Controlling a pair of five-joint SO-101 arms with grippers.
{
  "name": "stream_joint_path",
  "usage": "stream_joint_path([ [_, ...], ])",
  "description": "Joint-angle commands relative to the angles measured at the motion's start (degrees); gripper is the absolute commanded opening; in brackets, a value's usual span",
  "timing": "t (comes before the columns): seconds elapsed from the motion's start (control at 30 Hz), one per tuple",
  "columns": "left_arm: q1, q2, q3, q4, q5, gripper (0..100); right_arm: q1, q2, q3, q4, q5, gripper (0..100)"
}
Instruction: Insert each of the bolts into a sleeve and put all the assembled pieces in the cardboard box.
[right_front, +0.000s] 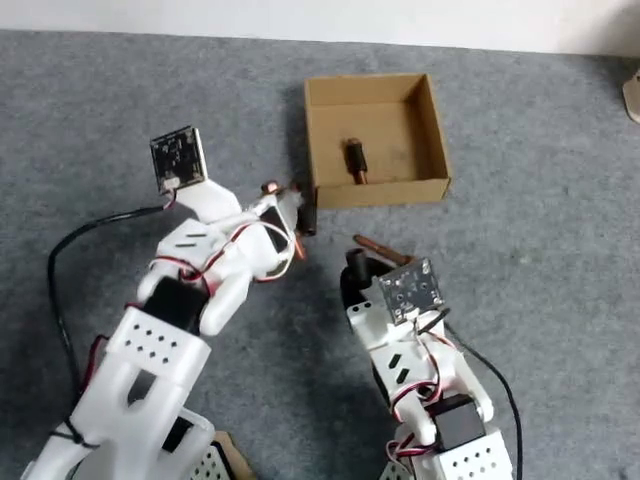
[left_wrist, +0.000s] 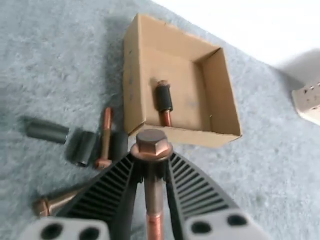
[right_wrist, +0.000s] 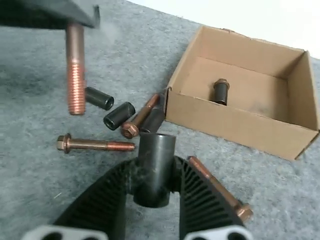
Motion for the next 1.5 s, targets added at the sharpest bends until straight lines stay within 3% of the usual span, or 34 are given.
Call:
stream_joint_path([
  [0.0, 0.84, -5.14, 2.68, -5.98, -0.35, 0, -0.57, -1.01, -0.66, 0.13, -0.44, 0.5],
  [0.3, 4.44, -11.12, 12.26, -16.62, -0.44, 0, -3.82, -1.01, -0.4, 0.22, -0.44, 0.5],
  [1.47, 7.96, -11.3, 14.46, -20.04, 2.11, 0, -6.55, -0.92, -0.31, -0.04, -0.53, 0.5],
])
